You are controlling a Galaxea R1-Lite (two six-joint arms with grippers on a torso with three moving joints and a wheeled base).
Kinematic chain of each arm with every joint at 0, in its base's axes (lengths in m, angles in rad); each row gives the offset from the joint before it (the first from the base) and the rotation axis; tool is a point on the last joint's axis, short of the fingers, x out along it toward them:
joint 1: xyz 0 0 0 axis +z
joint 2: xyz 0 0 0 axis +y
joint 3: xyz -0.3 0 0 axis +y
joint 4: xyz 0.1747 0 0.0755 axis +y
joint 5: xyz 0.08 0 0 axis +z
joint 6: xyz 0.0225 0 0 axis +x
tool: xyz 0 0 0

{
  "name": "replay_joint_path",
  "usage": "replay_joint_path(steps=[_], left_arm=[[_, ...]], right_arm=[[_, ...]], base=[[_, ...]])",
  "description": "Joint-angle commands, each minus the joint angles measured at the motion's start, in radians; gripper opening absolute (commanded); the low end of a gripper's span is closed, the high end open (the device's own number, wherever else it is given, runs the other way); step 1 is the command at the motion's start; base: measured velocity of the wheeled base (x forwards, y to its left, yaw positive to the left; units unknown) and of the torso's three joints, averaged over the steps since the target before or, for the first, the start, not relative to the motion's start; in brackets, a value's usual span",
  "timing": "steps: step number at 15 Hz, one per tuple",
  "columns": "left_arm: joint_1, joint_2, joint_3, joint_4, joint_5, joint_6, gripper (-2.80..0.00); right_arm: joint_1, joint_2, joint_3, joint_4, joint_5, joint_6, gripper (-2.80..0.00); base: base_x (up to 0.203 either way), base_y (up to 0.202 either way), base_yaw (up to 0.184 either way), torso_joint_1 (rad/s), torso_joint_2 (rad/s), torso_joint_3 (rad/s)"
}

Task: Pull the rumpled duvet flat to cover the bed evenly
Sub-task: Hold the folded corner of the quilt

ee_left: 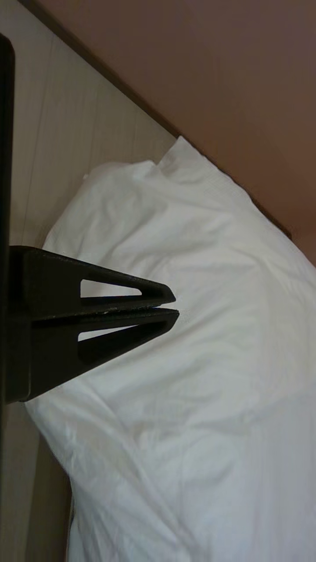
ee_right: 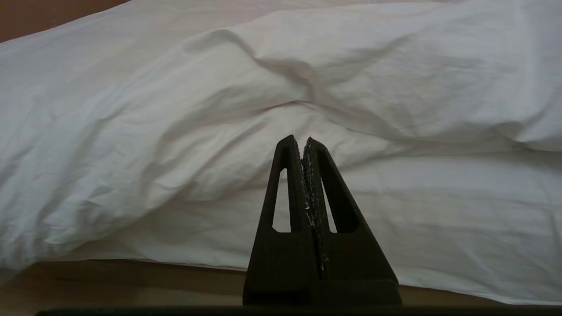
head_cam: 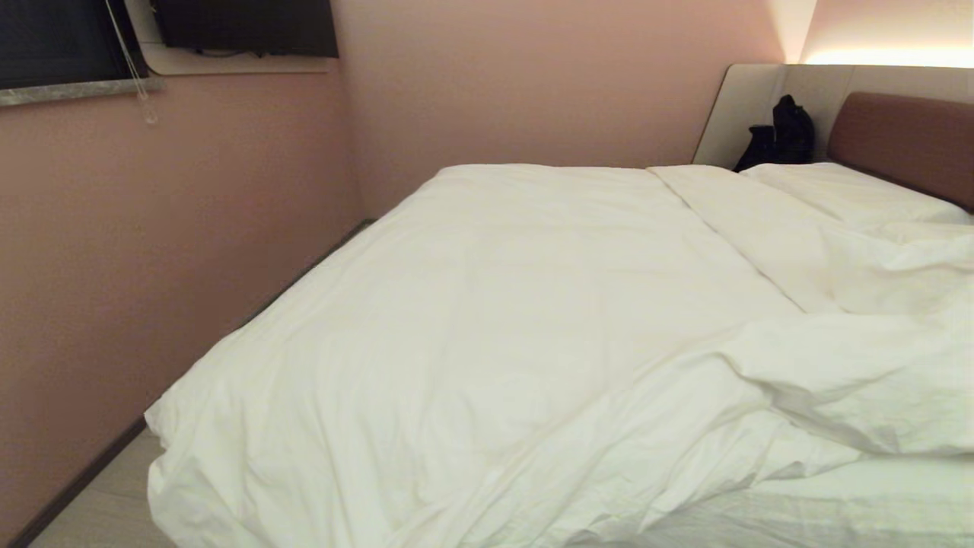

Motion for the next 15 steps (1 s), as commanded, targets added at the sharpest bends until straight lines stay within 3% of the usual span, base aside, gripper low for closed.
replay_joint_path(steps=[1, 15], left_arm=[[-0.001, 0.0, 0.0, 0.001, 0.001, -0.002, -2.8], [-0.001, 0.0, 0.0, -0.001, 0.002, -0.015, -2.8]], right_arm=[[-0.001, 0.0, 0.0, -0.001, 0.0, 0.0, -2.8], [-0.001, 0.0, 0.0, 0.0, 0.0, 0.0, -2.8]], base=[[0.0, -0.2, 0.002, 0.002, 0.0, 0.002], [0.0, -0.195, 0.001, 0.003, 0.0, 0.002]])
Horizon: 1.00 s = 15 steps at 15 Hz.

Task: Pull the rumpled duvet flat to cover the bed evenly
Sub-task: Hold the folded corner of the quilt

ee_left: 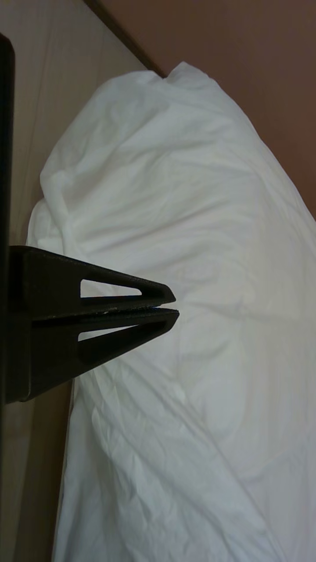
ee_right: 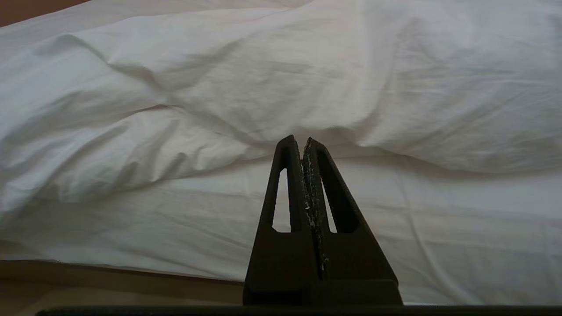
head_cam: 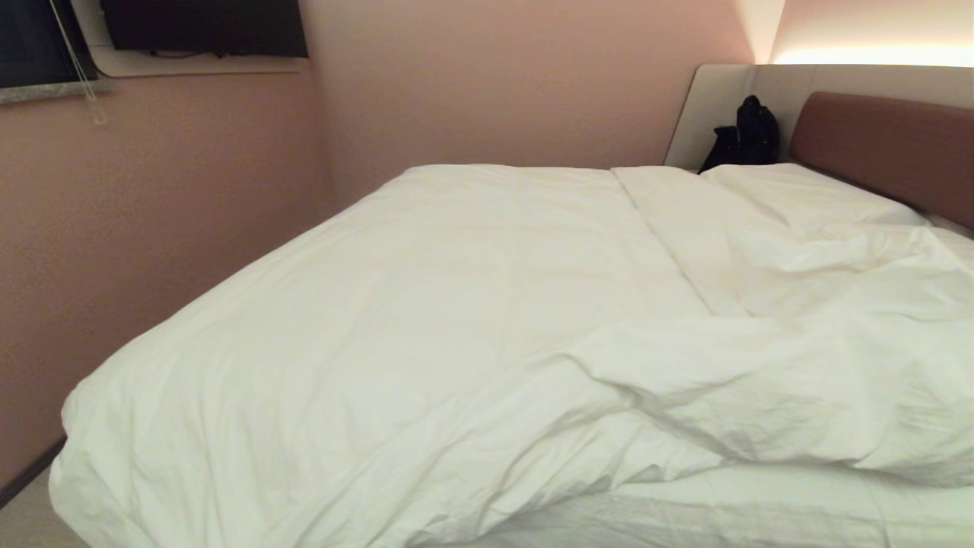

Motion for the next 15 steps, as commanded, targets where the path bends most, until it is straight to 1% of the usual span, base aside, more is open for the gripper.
replay_joint_path(steps=[1, 7, 9, 14, 15], left_arm=[[0.0, 0.0, 0.0, 0.0, 0.0, 0.0, -2.8], [0.0, 0.0, 0.0, -0.001, 0.005, -0.017, -2.8], [0.001, 0.0, 0.0, -0.003, 0.005, -0.031, -2.8], [0.0, 0.0, 0.003, -0.018, 0.008, -0.055, -2.8], [0.0, 0.0, 0.004, -0.02, 0.008, -0.055, -2.8]], right_arm=[[0.0, 0.0, 0.0, 0.0, 0.0, 0.0, -2.8], [0.0, 0.0, 0.0, 0.0, 0.0, 0.0, -2.8], [0.0, 0.0, 0.0, 0.0, 0.0, 0.0, -2.8], [0.0, 0.0, 0.0, -0.001, 0.0, 0.0, -2.8], [0.0, 0.0, 0.0, -0.001, 0.0, 0.0, -2.8]], base=[[0.0, -0.19, 0.0, 0.0, 0.0, 0.002], [0.0, -0.193, -0.001, 0.006, 0.0, 0.002], [0.0, -0.142, -0.001, 0.002, 0.0, 0.0], [0.0, -0.013, -0.003, 0.0, 0.0, 0.0], [-0.09, 0.0, 0.006, 0.014, 0.0, -0.001]])
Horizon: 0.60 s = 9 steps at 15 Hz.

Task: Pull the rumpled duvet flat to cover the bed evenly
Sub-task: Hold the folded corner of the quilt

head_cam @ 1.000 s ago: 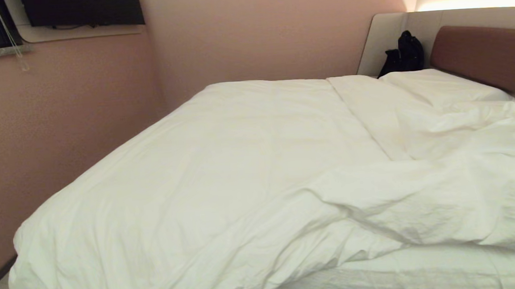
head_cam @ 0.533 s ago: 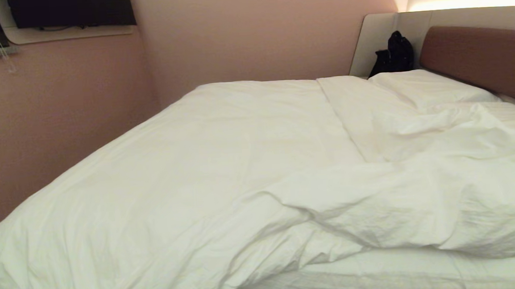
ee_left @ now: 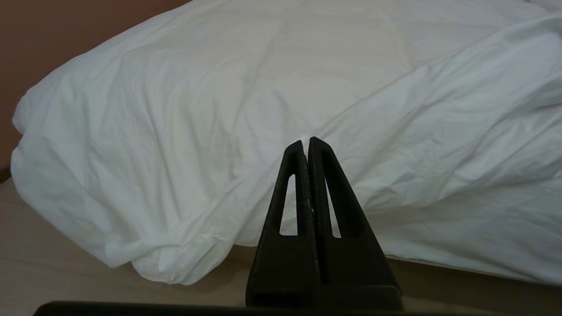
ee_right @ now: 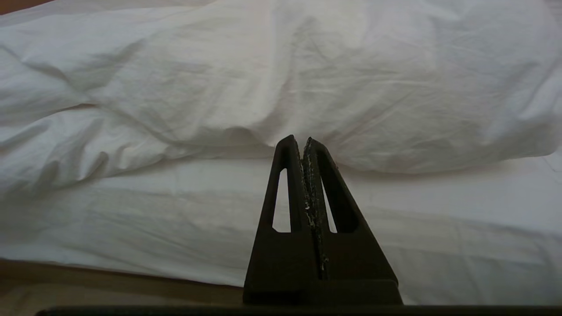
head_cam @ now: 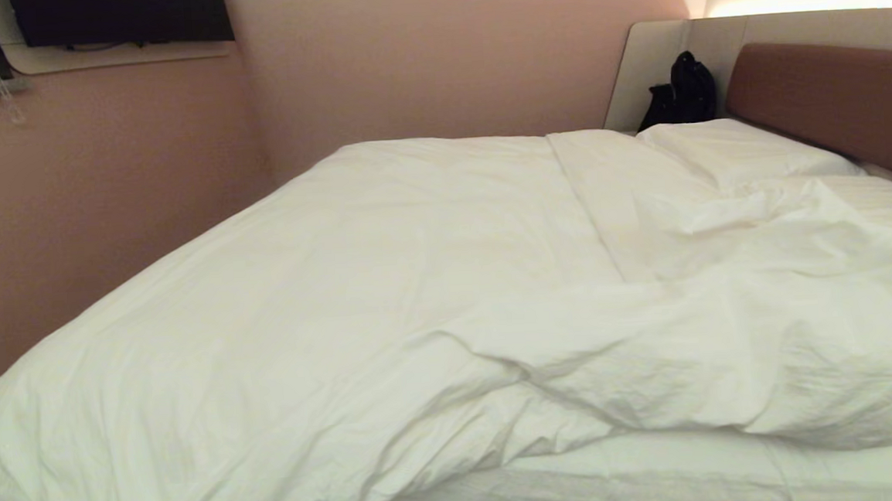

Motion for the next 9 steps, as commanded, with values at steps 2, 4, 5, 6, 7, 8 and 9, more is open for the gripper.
replay_joint_path(steps=[2, 4, 5, 6, 7, 8, 9], left_arm=[[0.001, 0.0, 0.001, -0.002, 0.001, -0.004, -2.8], [0.0, 0.0, 0.001, -0.002, 0.001, -0.001, -2.8], [0.001, 0.0, 0.001, -0.002, 0.002, 0.001, -2.8], [0.0, 0.0, 0.001, -0.001, 0.003, 0.004, -2.8], [0.001, 0.0, 0.001, 0.0, 0.002, 0.007, -2.8], [0.0, 0.0, 0.001, 0.0, 0.002, 0.005, -2.8], [0.001, 0.0, 0.001, 0.0, 0.002, 0.005, -2.8]], right_arm=[[0.0, 0.0, 0.0, -0.001, 0.0, 0.0, -2.8], [0.0, 0.0, 0.0, -0.001, 0.0, 0.0, -2.8], [0.0, 0.0, 0.0, -0.001, 0.0, 0.0, -2.8], [0.0, 0.0, 0.0, -0.001, 0.0, 0.0, -2.8], [0.0, 0.0, 0.0, -0.001, 0.0, 0.0, -2.8], [0.0, 0.0, 0.0, 0.0, 0.0, 0.0, -2.8], [0.0, 0.0, 0.0, -0.001, 0.0, 0.0, -2.8]], base=[[-0.168, 0.0, 0.004, 0.001, 0.0, 0.004], [-0.05, 0.0, 0.002, -0.004, 0.0, 0.003], [0.0, 0.0, 0.0, 0.0, 0.0, 0.0], [0.0, 0.0, 0.0, 0.0, 0.0, 0.0], [0.0, 0.0, 0.0, 0.0, 0.0, 0.0], [0.0, 0.0, 0.0, 0.0, 0.0, 0.0], [0.0, 0.0, 0.0, 0.0, 0.0, 0.0]])
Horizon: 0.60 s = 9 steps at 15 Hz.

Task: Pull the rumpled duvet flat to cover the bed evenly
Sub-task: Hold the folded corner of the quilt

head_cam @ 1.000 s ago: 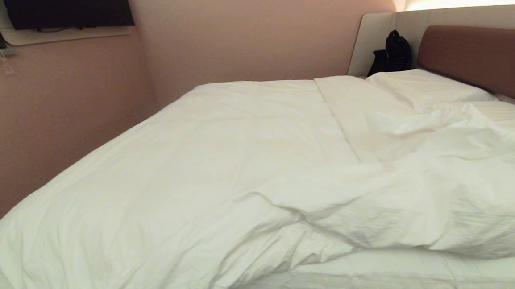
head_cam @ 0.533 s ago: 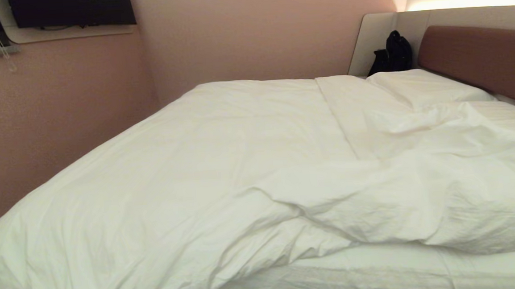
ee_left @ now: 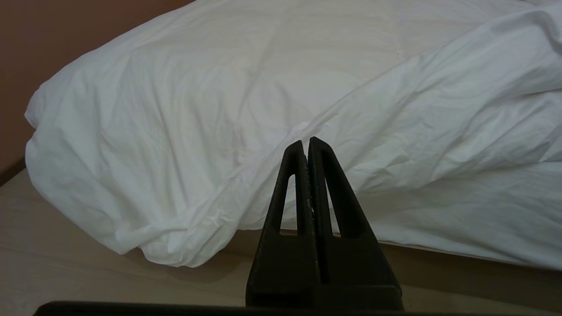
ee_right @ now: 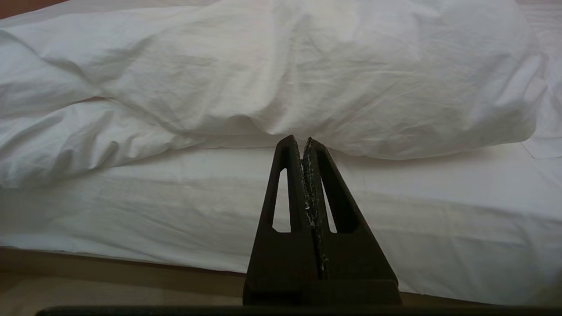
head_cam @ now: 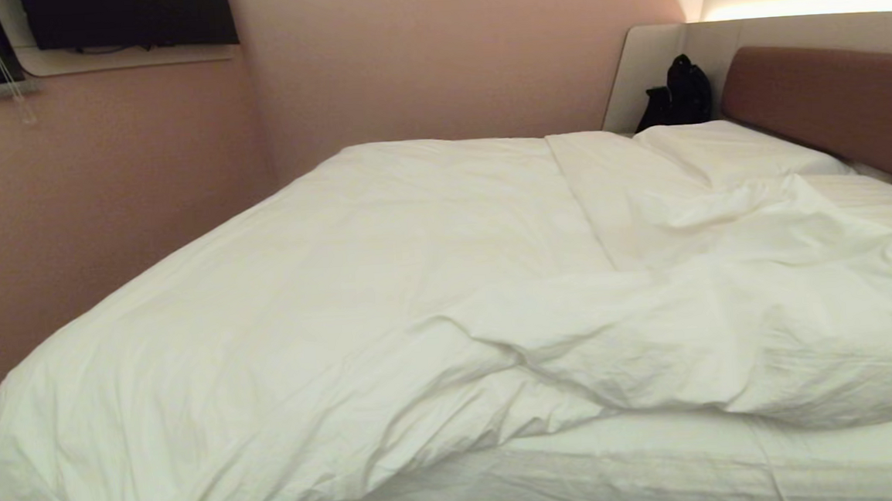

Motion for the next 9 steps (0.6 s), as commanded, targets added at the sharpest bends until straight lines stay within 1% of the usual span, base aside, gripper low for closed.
replay_joint_path(steps=[1, 3, 9], left_arm=[[0.0, 0.0, 0.0, 0.0, 0.0, -0.001, -2.8], [0.001, 0.0, 0.0, -0.001, 0.0, -0.003, -2.8], [0.0, 0.0, 0.0, -0.003, 0.0, -0.006, -2.8]], right_arm=[[0.0, 0.0, 0.0, 0.0, 0.0, 0.0, -2.8], [0.0, 0.0, 0.0, 0.0, 0.0, 0.0, -2.8], [0.0, 0.0, 0.0, -0.001, 0.0, 0.0, -2.8]], base=[[0.004, -0.064, 0.01, -0.001, 0.0, 0.006], [0.001, -0.139, 0.01, 0.007, 0.0, -0.002], [0.0, -0.194, 0.0, 0.003, 0.0, 0.001]])
